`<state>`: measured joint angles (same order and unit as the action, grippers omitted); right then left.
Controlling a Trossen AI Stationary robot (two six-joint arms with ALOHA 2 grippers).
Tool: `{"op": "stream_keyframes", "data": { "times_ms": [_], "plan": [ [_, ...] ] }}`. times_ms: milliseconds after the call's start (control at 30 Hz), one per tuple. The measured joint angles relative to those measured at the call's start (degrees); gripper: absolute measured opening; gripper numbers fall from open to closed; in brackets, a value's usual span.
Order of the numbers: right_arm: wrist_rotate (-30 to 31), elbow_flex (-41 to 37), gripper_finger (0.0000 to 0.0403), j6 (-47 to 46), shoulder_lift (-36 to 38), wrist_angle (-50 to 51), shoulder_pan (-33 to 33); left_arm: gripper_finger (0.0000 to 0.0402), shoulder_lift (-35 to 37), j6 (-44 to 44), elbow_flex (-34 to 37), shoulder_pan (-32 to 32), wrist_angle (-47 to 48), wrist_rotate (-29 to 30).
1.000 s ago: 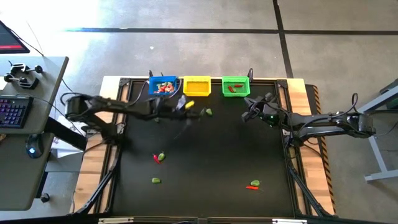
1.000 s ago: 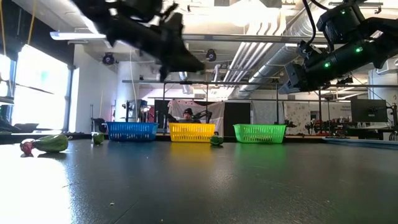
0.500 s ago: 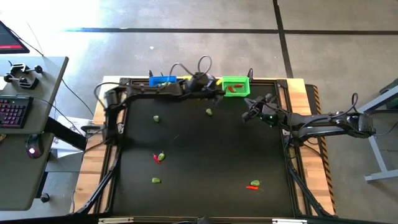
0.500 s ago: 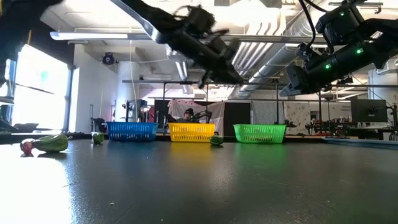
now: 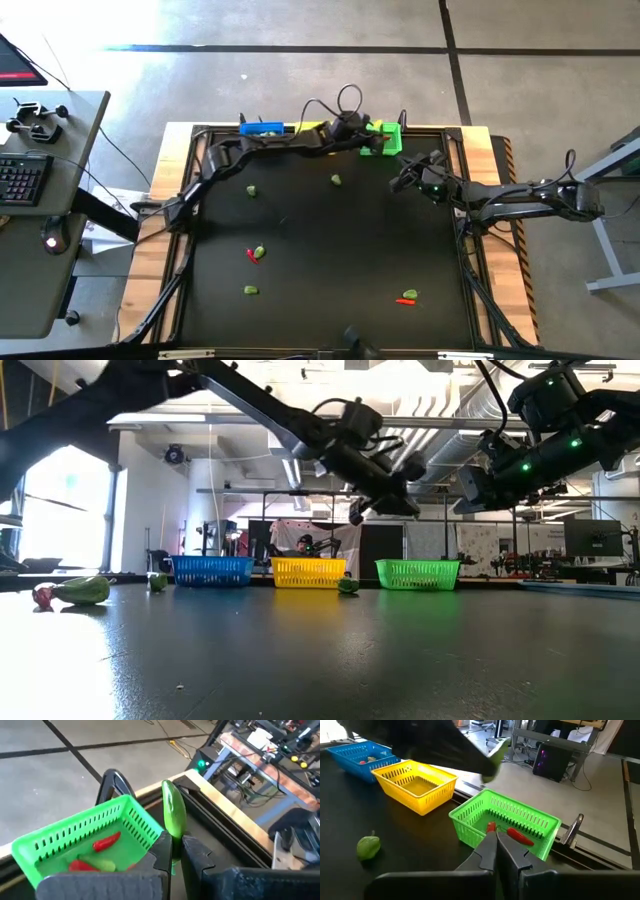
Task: Sort produce into baskets
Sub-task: Put the green chili pepper into the green bin
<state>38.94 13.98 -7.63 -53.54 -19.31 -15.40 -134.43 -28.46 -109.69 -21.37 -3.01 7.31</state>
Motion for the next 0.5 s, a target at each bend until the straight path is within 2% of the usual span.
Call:
{"op": "stream_keyframes", "data": {
  "times_ms": [200, 500],
  "plan": [
    [0.1, 0.0, 0.0000, 0.1, 0.0, -0.3, 0.0, 0.0008, -4.7, -2.9, -6.8, -0.8, 1.8, 0.9],
    [0.1, 0.0, 0.0000, 0.1, 0.0, -0.4, 0.0, 0.0008, -8.2, -7.8, -7.6, -2.3, 3.7, -2.5]
  ]
}}
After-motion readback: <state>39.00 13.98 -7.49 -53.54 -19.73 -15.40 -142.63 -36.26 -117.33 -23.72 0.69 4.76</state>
